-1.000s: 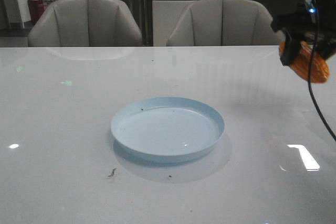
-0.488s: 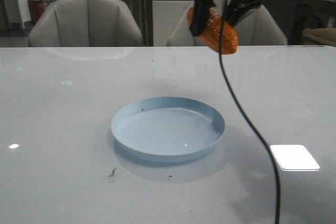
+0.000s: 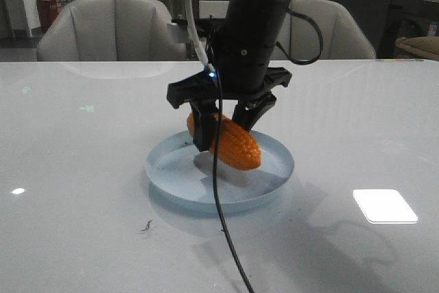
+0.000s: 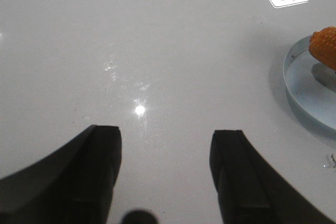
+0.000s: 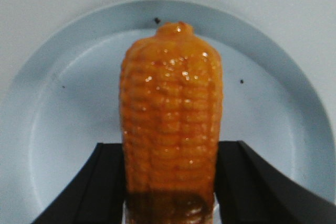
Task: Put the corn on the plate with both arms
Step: 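Carry the corn with the right gripper over the plate and lower it, then open the right gripper to release the corn and lift away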
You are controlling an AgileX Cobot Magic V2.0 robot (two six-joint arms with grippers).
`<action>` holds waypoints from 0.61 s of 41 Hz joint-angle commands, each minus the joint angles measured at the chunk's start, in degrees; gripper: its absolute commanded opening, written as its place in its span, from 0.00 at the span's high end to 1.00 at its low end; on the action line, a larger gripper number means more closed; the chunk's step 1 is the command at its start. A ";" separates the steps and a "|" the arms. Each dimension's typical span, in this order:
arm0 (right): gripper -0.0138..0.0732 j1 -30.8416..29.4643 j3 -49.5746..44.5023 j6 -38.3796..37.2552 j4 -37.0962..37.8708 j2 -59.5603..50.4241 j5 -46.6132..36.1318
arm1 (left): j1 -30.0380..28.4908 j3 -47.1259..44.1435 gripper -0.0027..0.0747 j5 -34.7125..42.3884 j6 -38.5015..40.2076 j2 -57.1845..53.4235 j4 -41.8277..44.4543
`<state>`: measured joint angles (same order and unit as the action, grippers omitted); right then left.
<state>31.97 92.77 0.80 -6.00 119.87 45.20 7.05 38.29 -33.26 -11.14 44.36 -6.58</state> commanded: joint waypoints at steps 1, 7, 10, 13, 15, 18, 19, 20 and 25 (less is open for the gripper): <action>0.57 -0.14 1.90 0.47 0.28 -2.18 -1.03 | -0.28 1.58 0.40 3.17 -0.08 -0.07 -0.29; 0.50 -0.14 2.02 0.47 0.28 -1.31 0.94 | -0.28 1.58 0.40 2.89 -0.08 -0.07 -0.29; 0.42 -0.14 2.13 0.47 0.28 -1.31 1.12 | -0.28 1.58 0.40 2.89 -0.08 -0.07 -0.29; 0.34 -0.14 2.46 0.47 0.34 -1.31 1.14 | -0.28 1.58 0.40 2.89 -0.08 -0.07 -0.38; 0.30 -0.14 2.99 0.47 0.28 -1.37 1.53 | -0.28 1.58 0.40 2.89 -0.08 -0.07 -0.38; 0.29 -0.14 4.40 0.41 0.22 -1.37 2.85 | -0.28 1.58 0.40 2.89 -0.08 -0.07 -0.38; 0.29 -0.14 4.97 0.41 -0.07 -1.37 3.92 | -0.28 1.58 0.40 2.89 -0.08 -0.07 -0.38; 0.29 -0.14 5.64 0.41 -0.04 -1.37 4.79 | -0.28 1.58 0.40 2.89 -0.08 -0.07 -0.38; 0.29 -0.20 11.02 0.42 0.38 -1.37 10.90 | -0.28 1.58 0.40 2.89 -0.08 -0.07 -0.38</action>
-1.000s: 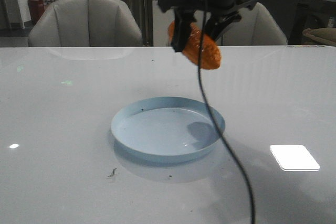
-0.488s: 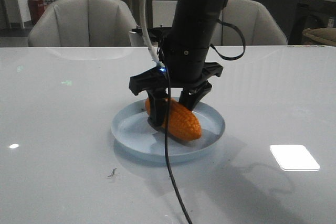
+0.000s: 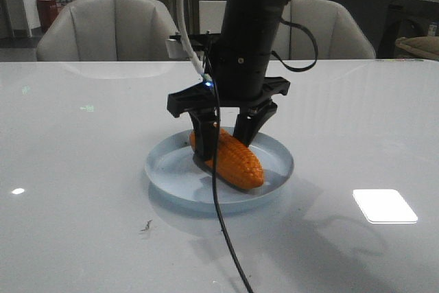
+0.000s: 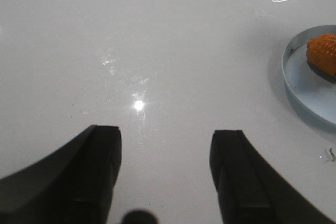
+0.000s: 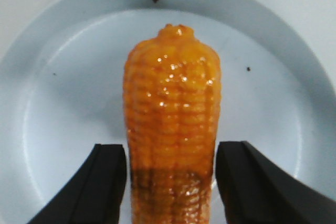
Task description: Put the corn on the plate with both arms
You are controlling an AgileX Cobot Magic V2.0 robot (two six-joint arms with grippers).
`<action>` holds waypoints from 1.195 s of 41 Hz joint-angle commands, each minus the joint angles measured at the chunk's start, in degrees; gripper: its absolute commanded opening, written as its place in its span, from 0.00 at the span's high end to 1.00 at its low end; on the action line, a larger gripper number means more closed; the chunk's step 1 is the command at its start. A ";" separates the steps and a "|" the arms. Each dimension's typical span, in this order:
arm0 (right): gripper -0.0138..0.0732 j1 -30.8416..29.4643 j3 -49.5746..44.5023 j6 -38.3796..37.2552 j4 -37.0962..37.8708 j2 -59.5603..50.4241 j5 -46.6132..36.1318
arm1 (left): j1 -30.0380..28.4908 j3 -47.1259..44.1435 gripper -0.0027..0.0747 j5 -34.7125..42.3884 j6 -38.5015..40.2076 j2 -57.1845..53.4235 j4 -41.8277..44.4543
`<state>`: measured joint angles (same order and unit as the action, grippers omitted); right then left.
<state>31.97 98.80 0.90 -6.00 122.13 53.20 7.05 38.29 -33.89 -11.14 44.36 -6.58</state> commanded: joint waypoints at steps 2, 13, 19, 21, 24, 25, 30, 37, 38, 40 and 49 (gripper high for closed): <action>0.29 -0.20 7.95 0.32 0.38 -3.74 4.86 | -0.28 1.58 0.40 3.52 -0.08 -0.07 -0.38; 0.29 -2.11 23.97 0.32 1.37 -7.74 13.83 | -0.28 1.58 0.40 3.52 -0.08 -0.07 -0.38; 0.29 -6.96 27.26 -0.08 1.79 -14.00 17.27 | -0.28 1.58 0.40 3.52 -0.08 -0.07 -0.40; 0.29 -9.18 27.26 -0.35 1.79 -16.92 17.12 | -0.28 1.58 0.40 3.52 -0.08 -0.07 -0.50; 0.29 -12.90 27.09 -0.35 1.79 -21.69 16.98 | -0.28 1.58 0.40 3.52 -0.08 -0.07 -0.50; 0.29 -14.37 26.94 -0.35 1.79 -23.05 16.94 | -0.28 1.58 0.40 3.52 -0.08 -0.07 -0.50; 0.29 -21.04 23.97 -0.29 1.85 -31.29 16.67 | -0.28 1.58 0.40 3.52 -0.08 -0.07 -0.50; 0.29 -31.12 11.87 0.65 2.77 -42.82 13.77 | -0.28 1.58 0.40 3.52 -0.08 -0.07 -0.50; 0.29 -32.52 9.62 0.65 2.77 -45.04 12.70 | -0.28 1.58 0.40 3.52 -0.08 -0.07 -0.50; 0.29 -34.32 3.87 0.78 2.77 -48.89 10.30 | -0.28 1.58 0.40 3.52 -0.08 -0.07 -0.50; 0.29 -35.34 -24.38 0.81 2.77 -64.33 1.37 | -0.28 1.58 0.40 3.52 -0.08 -0.07 -0.62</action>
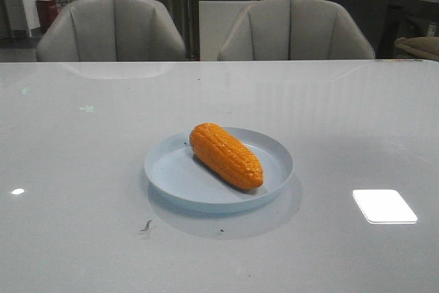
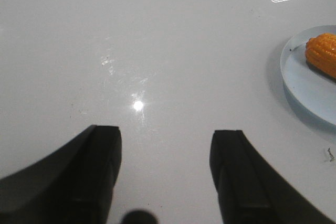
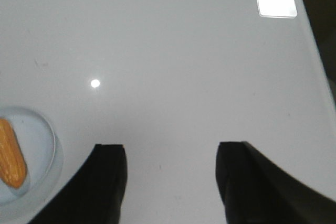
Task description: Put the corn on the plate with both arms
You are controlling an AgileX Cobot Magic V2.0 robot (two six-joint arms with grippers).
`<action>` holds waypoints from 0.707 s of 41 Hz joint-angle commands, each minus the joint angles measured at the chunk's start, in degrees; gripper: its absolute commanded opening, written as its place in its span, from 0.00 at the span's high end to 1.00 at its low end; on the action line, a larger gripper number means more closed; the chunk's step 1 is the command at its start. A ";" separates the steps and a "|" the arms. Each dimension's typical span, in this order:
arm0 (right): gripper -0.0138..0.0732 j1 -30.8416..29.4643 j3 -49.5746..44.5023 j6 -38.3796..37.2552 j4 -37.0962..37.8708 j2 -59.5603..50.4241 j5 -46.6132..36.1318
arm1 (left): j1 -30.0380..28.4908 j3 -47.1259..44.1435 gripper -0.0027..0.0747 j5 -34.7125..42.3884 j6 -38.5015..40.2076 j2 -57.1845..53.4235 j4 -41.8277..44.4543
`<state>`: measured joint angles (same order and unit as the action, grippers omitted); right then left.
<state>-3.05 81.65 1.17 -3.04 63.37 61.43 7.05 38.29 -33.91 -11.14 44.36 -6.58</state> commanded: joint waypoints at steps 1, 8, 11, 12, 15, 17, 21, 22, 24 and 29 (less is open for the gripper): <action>0.29 -0.33 -10.52 0.53 -0.18 -6.76 -7.46 | -0.28 1.58 0.40 3.54 -0.08 -0.07 -0.62; 0.29 -0.33 -24.66 0.53 -0.26 -15.36 -10.84 | -0.28 1.58 0.40 3.54 -0.08 -0.07 -0.62; 0.29 -0.33 -27.38 0.53 -0.26 -17.60 -11.77 | -0.28 1.58 0.40 3.65 -0.08 -0.07 -0.62; 0.29 -0.33 -27.88 0.53 -0.26 -18.09 -12.04 | -0.28 1.58 0.40 3.65 -0.08 -0.07 -0.62; 0.29 -0.33 -28.32 0.53 -0.26 -18.93 -11.94 | -0.28 1.58 0.40 3.65 -0.08 -0.07 -0.62; 0.29 -0.33 -28.32 0.53 -0.21 -19.08 -12.02 | -0.28 1.58 0.40 3.65 -0.08 -0.07 -0.62; 0.29 -0.33 -28.32 0.53 -0.21 -19.05 -11.72 | -0.28 1.58 0.40 3.73 -0.08 -0.07 -0.62; 0.29 -0.33 -28.32 0.53 -0.21 -19.05 -11.64 | -0.28 1.58 0.40 3.73 -0.08 -0.07 -0.62; 0.29 -0.33 -28.32 0.53 -0.21 -19.05 -11.45 | -0.28 1.58 0.40 3.73 -0.08 -0.07 -0.62; 0.29 -0.33 -28.32 0.53 -0.21 -19.05 -11.32 | -0.28 1.58 0.40 3.73 -0.08 -0.07 -0.62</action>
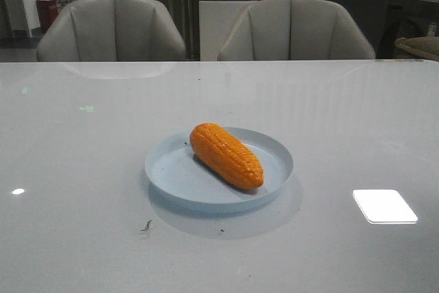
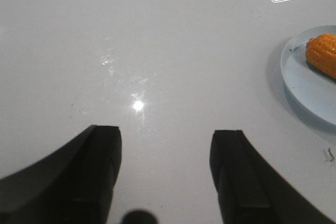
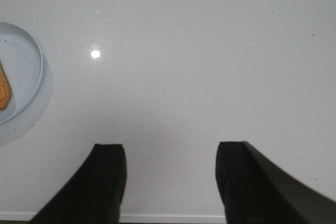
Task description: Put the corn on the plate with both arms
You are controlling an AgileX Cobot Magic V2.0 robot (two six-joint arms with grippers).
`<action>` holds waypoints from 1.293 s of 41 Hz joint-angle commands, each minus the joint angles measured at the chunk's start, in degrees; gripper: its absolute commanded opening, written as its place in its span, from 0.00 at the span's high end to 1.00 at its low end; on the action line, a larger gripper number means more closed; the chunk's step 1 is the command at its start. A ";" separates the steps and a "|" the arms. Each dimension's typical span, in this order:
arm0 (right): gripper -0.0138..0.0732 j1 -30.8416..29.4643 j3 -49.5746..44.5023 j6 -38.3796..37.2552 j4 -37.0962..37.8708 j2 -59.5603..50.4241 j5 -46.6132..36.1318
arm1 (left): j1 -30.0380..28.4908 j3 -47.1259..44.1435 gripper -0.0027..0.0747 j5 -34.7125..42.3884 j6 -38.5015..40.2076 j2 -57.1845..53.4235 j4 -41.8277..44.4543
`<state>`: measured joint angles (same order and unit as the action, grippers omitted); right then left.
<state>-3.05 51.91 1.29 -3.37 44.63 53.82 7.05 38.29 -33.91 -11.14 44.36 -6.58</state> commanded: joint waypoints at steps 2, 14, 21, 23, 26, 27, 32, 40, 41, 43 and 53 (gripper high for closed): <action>0.29 -0.33 1.42 0.42 0.12 -0.31 -3.71 | -0.28 1.58 0.42 3.73 -0.08 -0.07 -0.73; 0.29 -0.33 1.42 0.42 0.12 -0.31 -3.71 | -0.28 1.58 0.72 3.73 -0.08 -0.07 -0.86; 0.29 -0.33 1.42 0.42 0.12 -0.31 -3.71 | -0.28 1.58 0.84 3.73 -0.08 -0.07 -0.86; 0.29 -0.33 1.42 0.42 0.12 -0.31 -3.71 | -0.28 1.58 0.85 3.73 -0.08 -0.07 -0.86; 0.29 -0.33 1.42 0.42 0.12 -0.31 -3.71 | -0.28 1.58 0.85 3.73 -0.08 -0.07 -0.86; 0.29 -0.33 1.42 0.42 0.12 -0.31 -3.71 | -0.28 1.58 0.85 3.73 -0.08 -0.07 -0.86; 0.29 -0.33 1.42 0.42 0.12 -0.31 -3.71 | -0.28 1.58 0.85 3.73 -0.08 -0.07 -0.86; 0.29 -0.33 1.42 0.42 0.12 -0.31 -3.65 | -0.28 0.51 0.85 4.02 -0.08 -1.13 -0.22; 0.29 -0.33 1.42 0.42 0.12 -0.31 -3.65 | -0.28 0.17 0.85 4.11 -0.08 -1.70 -0.22; 0.29 -0.33 1.42 0.42 0.12 -0.31 -3.65 | -0.28 -0.98 0.85 5.45 -0.08 -3.49 0.23; 0.29 -0.33 1.42 0.42 0.12 -0.31 -3.60 | -0.28 -13.40 0.85 28.58 -0.08 -18.52 1.30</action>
<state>-3.05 51.91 1.29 -3.37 44.63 53.82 7.05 27.44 -17.89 -11.14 30.15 -5.13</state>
